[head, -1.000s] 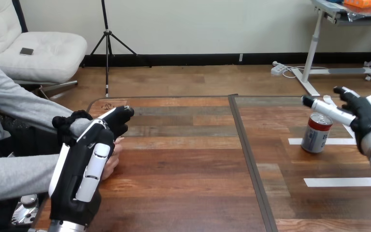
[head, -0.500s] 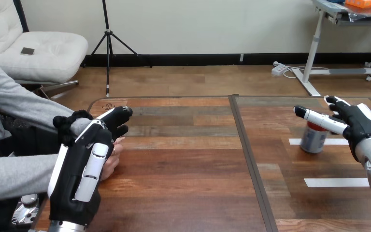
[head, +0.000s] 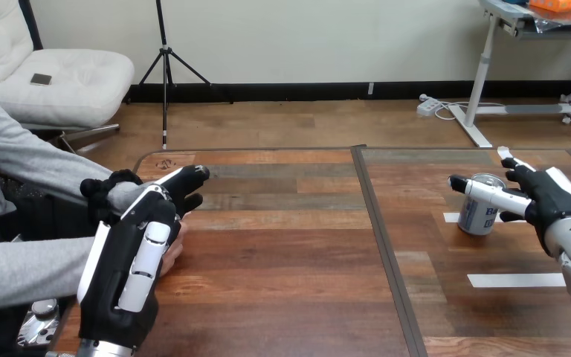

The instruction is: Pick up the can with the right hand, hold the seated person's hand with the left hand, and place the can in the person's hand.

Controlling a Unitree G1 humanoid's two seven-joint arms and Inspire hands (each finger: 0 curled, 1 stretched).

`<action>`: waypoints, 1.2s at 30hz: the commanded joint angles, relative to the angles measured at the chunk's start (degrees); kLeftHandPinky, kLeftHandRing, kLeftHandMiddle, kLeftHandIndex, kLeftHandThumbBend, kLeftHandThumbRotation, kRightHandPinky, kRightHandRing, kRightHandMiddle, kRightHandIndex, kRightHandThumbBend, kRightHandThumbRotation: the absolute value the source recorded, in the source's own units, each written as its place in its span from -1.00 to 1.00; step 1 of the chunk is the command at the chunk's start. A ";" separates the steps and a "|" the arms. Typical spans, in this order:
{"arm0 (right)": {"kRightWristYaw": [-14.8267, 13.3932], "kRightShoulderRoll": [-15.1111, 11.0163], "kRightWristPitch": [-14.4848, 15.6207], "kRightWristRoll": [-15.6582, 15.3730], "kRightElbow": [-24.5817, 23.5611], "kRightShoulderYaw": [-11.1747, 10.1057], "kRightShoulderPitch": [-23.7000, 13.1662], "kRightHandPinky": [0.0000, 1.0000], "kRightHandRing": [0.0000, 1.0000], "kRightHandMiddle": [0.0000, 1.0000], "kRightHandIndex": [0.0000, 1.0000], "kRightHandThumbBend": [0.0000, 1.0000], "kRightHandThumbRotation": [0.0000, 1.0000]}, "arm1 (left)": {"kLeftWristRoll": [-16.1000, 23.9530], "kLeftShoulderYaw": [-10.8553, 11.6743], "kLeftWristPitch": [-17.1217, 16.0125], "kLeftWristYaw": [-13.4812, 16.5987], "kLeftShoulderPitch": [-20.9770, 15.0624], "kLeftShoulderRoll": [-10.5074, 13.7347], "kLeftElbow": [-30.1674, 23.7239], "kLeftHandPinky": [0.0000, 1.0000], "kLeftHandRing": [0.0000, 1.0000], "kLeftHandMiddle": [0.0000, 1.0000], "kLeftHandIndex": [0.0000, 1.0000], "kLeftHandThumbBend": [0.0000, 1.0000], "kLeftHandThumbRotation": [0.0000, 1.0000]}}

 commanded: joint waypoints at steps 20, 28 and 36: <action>-1.72 1.55 1.22 -1.18 -0.34 1.17 -1.16 -0.18 0.52 0.64 0.94 1.00 -0.16 | -1.15 0.19 -0.98 -0.67 -1.56 0.01 -2.43 0.73 0.76 0.64 0.52 0.00 0.71; -3.11 1.56 1.24 -2.73 -0.40 2.25 -1.19 -0.42 0.09 0.28 0.94 1.00 -0.14 | -1.11 0.19 -0.49 -0.58 -1.38 -0.06 -2.77 0.72 0.76 0.64 0.51 0.00 0.70; -3.13 1.55 1.05 -2.77 -0.35 2.28 -1.22 -0.09 0.57 0.68 0.93 1.00 -0.14 | -1.06 0.10 -0.30 -0.62 -1.19 0.07 -3.19 0.72 0.76 0.64 0.50 0.02 0.70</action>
